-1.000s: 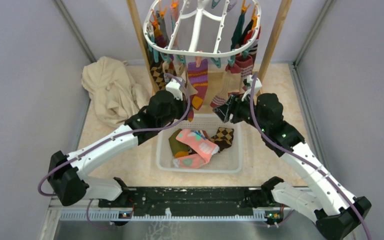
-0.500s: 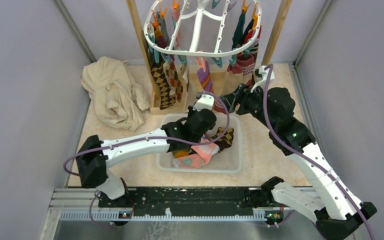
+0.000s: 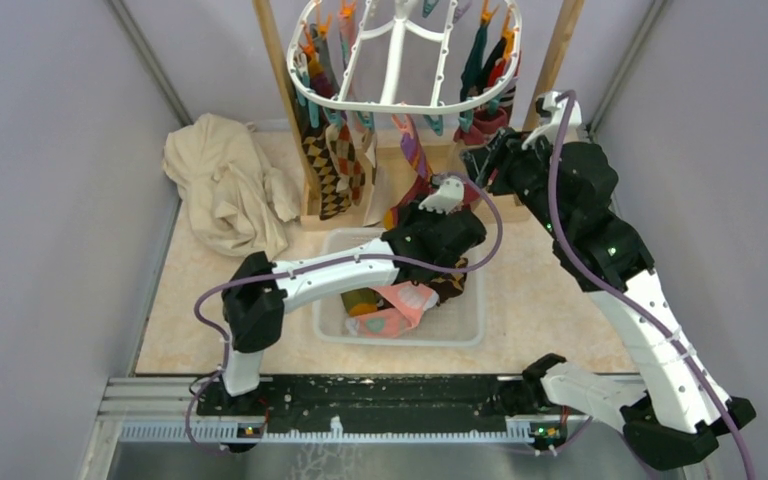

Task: Remove the socks clipped to the hanger
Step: Remove the sock from the hanger.

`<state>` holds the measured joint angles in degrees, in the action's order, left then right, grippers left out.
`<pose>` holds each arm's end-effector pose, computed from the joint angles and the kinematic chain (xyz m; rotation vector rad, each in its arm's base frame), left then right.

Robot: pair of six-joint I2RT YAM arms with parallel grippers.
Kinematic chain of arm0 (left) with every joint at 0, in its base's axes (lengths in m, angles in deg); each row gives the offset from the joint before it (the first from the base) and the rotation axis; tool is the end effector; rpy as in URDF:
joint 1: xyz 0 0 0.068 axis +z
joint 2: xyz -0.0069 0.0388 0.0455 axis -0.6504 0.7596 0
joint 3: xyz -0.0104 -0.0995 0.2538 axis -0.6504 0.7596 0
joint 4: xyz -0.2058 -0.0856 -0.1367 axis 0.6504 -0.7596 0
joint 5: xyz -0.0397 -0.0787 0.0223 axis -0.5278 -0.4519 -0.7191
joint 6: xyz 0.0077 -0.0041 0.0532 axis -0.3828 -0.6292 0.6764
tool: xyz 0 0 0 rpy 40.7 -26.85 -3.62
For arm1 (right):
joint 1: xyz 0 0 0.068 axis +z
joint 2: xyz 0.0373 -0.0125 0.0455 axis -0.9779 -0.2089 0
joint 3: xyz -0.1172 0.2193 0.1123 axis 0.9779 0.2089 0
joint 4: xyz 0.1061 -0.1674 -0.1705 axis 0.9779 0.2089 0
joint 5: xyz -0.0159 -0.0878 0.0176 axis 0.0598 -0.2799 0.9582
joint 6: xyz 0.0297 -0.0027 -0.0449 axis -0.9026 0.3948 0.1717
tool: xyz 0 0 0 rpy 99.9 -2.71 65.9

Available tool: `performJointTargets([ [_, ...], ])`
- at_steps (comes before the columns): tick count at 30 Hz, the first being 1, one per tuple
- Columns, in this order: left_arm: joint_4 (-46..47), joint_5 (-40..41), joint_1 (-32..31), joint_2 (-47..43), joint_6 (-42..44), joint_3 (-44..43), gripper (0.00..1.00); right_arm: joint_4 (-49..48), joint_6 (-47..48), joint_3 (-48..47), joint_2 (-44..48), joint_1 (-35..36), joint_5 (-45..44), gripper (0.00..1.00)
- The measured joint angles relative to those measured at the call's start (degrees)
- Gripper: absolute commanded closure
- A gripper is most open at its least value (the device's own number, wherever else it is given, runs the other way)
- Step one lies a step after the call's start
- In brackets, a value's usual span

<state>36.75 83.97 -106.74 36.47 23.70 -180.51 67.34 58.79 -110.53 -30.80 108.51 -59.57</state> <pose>0.2032 -0.3768 0.2882 0.2538 1.8023 0.4364 0.1590 0.0893 0.4767 -0.0598 1.6763 0.5859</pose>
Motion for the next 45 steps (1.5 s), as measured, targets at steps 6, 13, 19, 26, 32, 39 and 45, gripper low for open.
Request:
performJointTargets([
  [6, -2.3, 4.6, -0.3, 4.1, 2.8, -4.4, 0.94, 2.8, 1.8, -6.8, -5.4, 0.0, 0.1, 0.52],
  [13, -3.1, 7.5, -0.2, 4.7, 4.3, -3.5, 0.95, 8.6, 6.9, -14.7, -11.1, 0.0, -2.7, 0.43],
  [19, -5.3, 10.0, -0.7, 4.6, 5.5, 1.8, 0.95, 10.6, 12.5, -19.0, -13.5, 0.0, -12.2, 0.39],
  [26, -6.2, 11.3, -0.7, 4.7, 6.8, 2.4, 0.95, 11.4, 14.3, -20.2, -13.9, 0.0, -13.0, 0.50],
  [32, -5.7, 12.1, -0.7, 5.9, 9.9, -0.6, 0.95, 11.3, 12.2, -21.5, -16.3, 2.1, -8.5, 0.51],
  [39, -4.9, 12.3, -0.7, 6.1, 12.8, -0.8, 0.95, 9.2, 11.0, -19.5, -16.8, 9.5, -8.8, 0.43],
  [45, -1.1, 12.5, -0.8, 6.1, 18.0, -0.8, 0.95, 6.4, 11.0, -16.0, -17.2, 13.5, -10.8, 0.40],
])
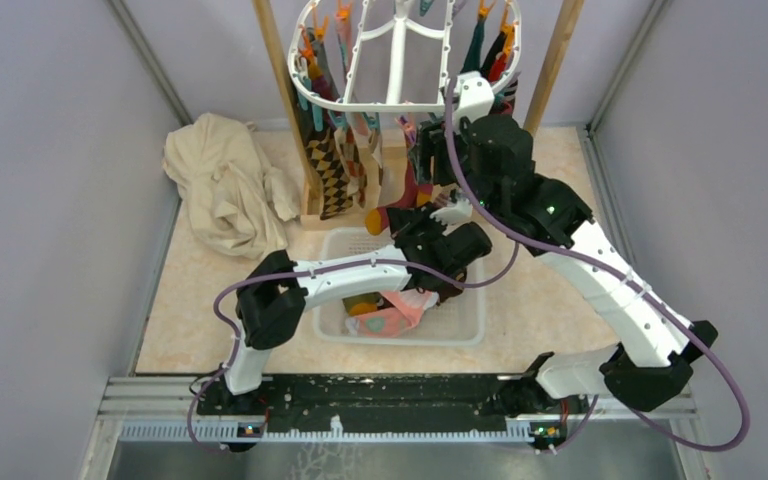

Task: Remove the socks clipped to the hanger
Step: Remove the sock from the hanger.

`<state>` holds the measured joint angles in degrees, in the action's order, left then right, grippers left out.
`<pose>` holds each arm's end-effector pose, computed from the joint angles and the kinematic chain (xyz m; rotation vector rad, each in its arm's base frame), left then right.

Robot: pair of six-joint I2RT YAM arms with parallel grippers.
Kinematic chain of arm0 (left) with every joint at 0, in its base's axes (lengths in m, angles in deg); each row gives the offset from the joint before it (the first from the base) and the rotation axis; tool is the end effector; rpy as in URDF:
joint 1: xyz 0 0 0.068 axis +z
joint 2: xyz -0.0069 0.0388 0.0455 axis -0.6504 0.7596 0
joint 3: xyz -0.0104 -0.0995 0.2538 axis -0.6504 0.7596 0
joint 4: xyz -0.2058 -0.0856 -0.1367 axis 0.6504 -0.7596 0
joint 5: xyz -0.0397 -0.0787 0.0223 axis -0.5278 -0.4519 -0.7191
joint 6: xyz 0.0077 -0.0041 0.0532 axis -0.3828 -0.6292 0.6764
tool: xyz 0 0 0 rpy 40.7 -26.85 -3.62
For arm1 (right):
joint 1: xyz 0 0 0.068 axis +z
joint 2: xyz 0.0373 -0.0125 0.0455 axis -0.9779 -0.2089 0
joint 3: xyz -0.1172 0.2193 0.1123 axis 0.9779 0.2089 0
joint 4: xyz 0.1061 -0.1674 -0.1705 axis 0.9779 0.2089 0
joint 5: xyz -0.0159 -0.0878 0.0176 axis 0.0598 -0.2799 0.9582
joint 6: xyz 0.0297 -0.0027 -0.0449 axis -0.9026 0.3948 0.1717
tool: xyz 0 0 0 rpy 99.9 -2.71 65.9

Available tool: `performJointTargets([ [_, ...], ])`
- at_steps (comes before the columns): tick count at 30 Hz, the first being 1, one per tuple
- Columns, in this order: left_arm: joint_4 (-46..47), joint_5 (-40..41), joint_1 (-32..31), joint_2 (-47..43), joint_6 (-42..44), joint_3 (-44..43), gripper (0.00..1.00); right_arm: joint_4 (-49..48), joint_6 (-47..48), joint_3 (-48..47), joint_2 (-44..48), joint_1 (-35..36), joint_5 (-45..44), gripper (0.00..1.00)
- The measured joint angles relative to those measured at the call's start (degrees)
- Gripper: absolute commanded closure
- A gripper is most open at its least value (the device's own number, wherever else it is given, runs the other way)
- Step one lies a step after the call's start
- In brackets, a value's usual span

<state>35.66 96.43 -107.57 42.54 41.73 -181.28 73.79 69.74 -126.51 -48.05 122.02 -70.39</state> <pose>0.2038 -0.3896 0.2530 0.4938 1.6745 0.9150 0.1896 0.1689 0.4919 -0.3182 1.7597 0.4088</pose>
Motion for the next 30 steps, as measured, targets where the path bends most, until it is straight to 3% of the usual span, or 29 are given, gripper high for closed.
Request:
performJointTargets([
  [6, 10.4, 0.5, -0.7, 0.0, 9.5, 2.1, 0.96, -5.2, 1.2, 2.9, -1.1, 2.1, -2.6, 0.34],
  [11, 29.4, 0.8, -1.1, -0.7, 23.9, 10.8, 0.96, -9.4, 3.3, 5.1, -1.7, 2.1, -3.4, 0.34],
  [13, 40.8, 0.9, -1.1, -0.9, 33.0, 14.7, 0.95, -11.1, 4.2, 5.6, -1.9, 2.1, -4.0, 0.34],
  [16, 65.2, 1.0, -1.1, -0.6, 52.7, 20.2, 0.96, -13.6, 5.6, 6.3, -2.2, 2.1, -5.1, 0.35],
  [19, 91.4, 1.5, -1.1, 2.4, 77.8, 18.8, 0.99, -16.0, 6.9, 6.6, -2.9, 2.1, -5.9, 0.35],
  [22, 105.6, 1.6, -1.2, 5.8, 93.3, 16.3, 0.99, -17.9, 7.7, 6.6, -4.0, 2.1, -6.5, 0.35],
  [30, 114.4, 2.4, -2.2, 8.2, 106.3, 16.2, 0.99, -19.7, 9.5, 6.6, -6.7, 2.1, -7.7, 0.35],
])
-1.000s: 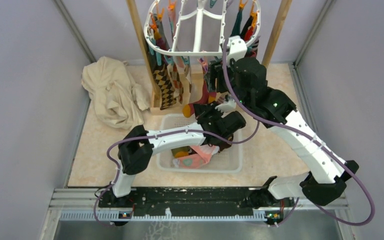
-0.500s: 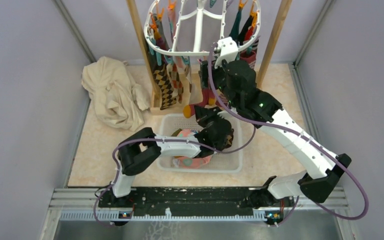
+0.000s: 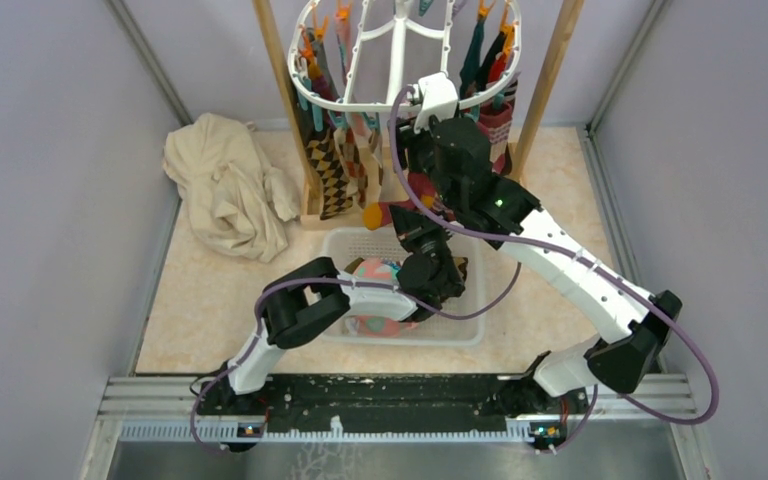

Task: Remove the socks clipped to the hanger
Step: Remove the sock from the hanger.

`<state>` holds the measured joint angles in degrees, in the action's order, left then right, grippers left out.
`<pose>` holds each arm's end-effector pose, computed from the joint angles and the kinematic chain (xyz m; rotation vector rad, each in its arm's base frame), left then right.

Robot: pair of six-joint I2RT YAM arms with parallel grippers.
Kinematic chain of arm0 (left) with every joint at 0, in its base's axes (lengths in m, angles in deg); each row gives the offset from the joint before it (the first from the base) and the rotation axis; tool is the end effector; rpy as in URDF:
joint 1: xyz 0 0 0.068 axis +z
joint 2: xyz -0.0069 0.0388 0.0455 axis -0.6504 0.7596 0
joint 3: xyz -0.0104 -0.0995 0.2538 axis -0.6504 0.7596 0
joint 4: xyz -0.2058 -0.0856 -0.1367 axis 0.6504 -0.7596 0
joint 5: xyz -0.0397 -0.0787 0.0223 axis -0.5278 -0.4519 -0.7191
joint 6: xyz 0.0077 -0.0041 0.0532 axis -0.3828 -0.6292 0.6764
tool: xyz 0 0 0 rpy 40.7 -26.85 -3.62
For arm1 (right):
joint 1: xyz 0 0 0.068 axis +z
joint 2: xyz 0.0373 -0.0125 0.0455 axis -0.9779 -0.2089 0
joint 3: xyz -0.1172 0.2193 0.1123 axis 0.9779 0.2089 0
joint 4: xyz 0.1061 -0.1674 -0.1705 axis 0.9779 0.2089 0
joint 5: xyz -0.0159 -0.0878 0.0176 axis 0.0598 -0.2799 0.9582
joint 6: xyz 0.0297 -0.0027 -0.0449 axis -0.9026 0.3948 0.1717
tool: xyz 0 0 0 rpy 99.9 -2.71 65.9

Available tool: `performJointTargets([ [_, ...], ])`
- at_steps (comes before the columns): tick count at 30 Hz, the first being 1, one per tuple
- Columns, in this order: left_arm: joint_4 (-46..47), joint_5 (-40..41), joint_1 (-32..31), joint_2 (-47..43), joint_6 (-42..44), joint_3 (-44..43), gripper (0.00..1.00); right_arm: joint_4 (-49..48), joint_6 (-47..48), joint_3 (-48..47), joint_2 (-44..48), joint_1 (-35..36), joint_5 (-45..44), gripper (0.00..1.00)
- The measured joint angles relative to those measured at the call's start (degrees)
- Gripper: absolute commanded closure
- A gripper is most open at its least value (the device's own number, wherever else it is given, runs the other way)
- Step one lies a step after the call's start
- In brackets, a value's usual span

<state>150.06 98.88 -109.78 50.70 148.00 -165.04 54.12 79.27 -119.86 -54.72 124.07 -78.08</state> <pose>0.1897 -0.3994 0.2433 0.7018 1.4872 1.1722 0.2273 0.2148 0.4600 -0.3381 1.6308 0.2483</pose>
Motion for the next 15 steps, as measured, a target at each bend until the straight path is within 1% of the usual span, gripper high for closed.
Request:
performJointTargets([
  [7, 0.0, 0.3, -0.2, 0.0, 2.4, 0.1, 0.99, -2.1, 1.8, 0.0, -0.7, 0.0, -2.0, 0.35],
  [15, 0.0, 0.3, -0.2, 0.0, 2.8, 0.1, 0.99, -5.1, 2.9, 0.0, -3.0, 0.0, -2.9, 0.36],
])
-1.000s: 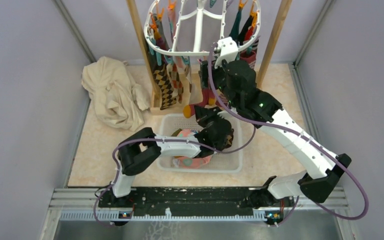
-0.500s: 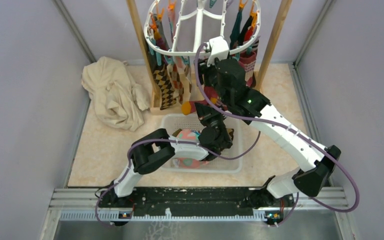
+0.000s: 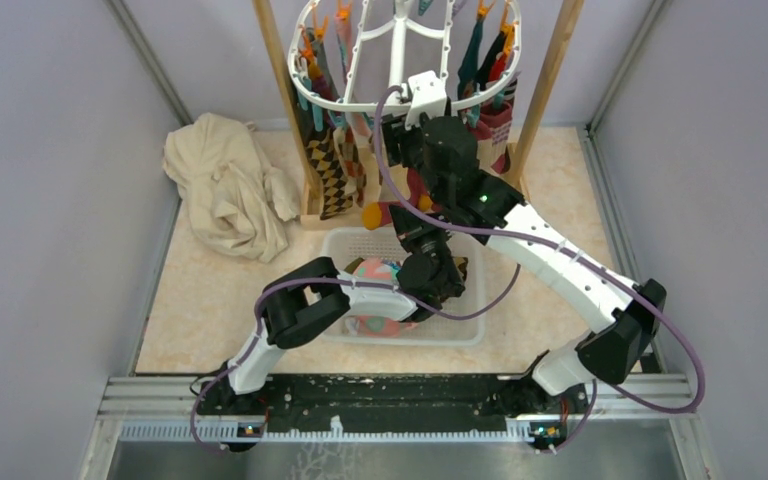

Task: Remove the socks clipped to the hanger
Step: Remove the sock from the hanger.

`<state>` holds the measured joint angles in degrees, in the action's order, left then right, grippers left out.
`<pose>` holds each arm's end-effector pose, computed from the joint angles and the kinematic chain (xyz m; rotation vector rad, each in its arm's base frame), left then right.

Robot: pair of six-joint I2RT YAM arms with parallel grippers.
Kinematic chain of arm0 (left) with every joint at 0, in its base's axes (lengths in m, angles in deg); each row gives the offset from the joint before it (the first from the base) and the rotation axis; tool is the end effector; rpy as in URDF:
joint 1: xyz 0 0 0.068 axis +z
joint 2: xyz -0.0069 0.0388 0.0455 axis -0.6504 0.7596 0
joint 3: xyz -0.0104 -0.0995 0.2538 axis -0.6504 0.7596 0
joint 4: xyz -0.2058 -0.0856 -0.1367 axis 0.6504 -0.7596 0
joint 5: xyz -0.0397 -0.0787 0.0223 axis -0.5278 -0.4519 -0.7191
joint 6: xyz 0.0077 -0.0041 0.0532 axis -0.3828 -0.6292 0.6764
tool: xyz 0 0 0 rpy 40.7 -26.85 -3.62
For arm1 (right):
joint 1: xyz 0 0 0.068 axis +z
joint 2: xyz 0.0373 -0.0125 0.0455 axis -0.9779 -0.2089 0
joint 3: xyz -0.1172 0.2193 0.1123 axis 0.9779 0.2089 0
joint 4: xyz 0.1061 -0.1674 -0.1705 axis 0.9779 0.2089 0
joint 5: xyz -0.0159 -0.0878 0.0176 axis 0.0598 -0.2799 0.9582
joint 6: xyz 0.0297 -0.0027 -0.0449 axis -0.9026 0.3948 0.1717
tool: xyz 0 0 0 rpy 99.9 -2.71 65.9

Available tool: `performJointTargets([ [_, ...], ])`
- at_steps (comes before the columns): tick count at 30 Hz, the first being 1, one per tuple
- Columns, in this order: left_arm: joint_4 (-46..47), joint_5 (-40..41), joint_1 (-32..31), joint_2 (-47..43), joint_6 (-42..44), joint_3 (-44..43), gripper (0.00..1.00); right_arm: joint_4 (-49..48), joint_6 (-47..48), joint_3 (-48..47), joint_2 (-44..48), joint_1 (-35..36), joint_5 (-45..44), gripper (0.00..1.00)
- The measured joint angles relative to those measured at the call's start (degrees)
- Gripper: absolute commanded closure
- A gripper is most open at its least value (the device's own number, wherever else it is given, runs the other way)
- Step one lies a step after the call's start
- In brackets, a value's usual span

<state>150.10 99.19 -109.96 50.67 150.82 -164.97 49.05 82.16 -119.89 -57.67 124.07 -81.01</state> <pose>0.1883 -0.3997 0.2431 0.7430 1.4811 1.2085 0.2407 0.2263 0.4541 -0.3202 1.5955 0.1847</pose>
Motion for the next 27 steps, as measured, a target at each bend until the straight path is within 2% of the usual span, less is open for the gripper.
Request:
performJointTargets([
  [11, 0.0, 0.0, 0.0, 0.0, 0.2, 0.2, 0.99, -1.9, 1.2, 0.0, -1.2, 0.0, -1.5, 0.39],
  [17, 0.0, 0.0, 0.0, 0.0, 0.2, 0.2, 0.99, -3.7, 1.7, 0.0, -1.2, 0.0, -1.7, 0.46],
  [22, 0.0, 0.0, 0.0, 0.0, 0.2, 0.2, 0.99, -4.2, 1.9, 0.0, -1.2, 0.0, -1.7, 0.60],
  [27, 0.0, 0.0, 0.0, 0.0, 0.2, 0.2, 0.99, -4.8, 2.1, 0.0, -1.2, 0.0, -1.6, 0.78],
])
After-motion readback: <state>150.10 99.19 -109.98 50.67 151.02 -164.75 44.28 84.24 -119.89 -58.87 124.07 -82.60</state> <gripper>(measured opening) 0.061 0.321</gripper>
